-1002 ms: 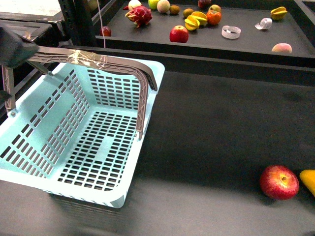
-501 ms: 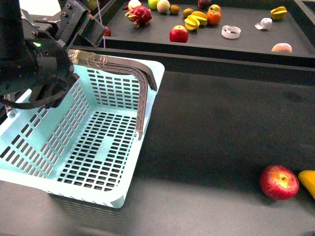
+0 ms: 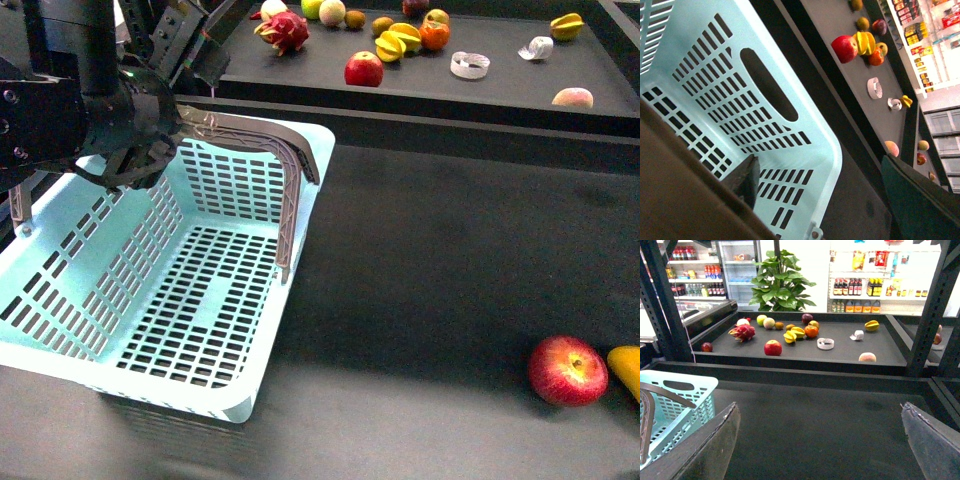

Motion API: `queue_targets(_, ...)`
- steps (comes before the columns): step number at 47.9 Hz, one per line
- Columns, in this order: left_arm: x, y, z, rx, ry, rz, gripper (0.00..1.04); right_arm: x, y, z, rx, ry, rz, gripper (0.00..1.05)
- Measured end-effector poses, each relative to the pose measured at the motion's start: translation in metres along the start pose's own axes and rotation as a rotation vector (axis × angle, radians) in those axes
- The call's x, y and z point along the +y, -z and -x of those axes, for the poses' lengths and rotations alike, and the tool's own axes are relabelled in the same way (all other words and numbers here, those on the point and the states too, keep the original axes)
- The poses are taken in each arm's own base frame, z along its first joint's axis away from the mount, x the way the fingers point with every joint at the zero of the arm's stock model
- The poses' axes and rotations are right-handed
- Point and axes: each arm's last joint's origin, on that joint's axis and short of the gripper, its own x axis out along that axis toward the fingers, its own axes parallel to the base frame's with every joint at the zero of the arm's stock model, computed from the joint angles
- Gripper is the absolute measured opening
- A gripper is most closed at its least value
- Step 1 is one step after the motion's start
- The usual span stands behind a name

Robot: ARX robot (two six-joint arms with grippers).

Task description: Pick mango with right arm and hold basket with left

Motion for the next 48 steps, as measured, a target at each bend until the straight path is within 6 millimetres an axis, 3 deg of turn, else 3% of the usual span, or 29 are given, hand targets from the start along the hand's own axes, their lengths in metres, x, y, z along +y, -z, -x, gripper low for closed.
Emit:
queue_targets(10,-0.001,0.003,-0.002,0.026,-0.04,0.022,0.37,0.0,0.0,0.0,0.0,0.0,0.0,0.96)
queue_targets(19,-0.006,0.006,0.02,0.09,-0.001,0.001,0.18,0.0,0.0,0.0,0.0,0.0,0.0,0.96)
queue_targets(23,-0.008,0.012,0.046,0.129,0.043,-0.139,0.17,0.0,0.0,0.0,0.0,0.0,0.0,0.96)
queue_targets(37,-0.017,0.023,0.12,0.209,0.27,-0.374,0.17,0.0,0.0,0.0,0.0,0.0,0.0,0.96)
queue_targets(48,-0.031,0.035,0.162,0.232,0.475,-0.549,0.17,0.0,0.0,0.0,0.0,0.0,0.0,0.96)
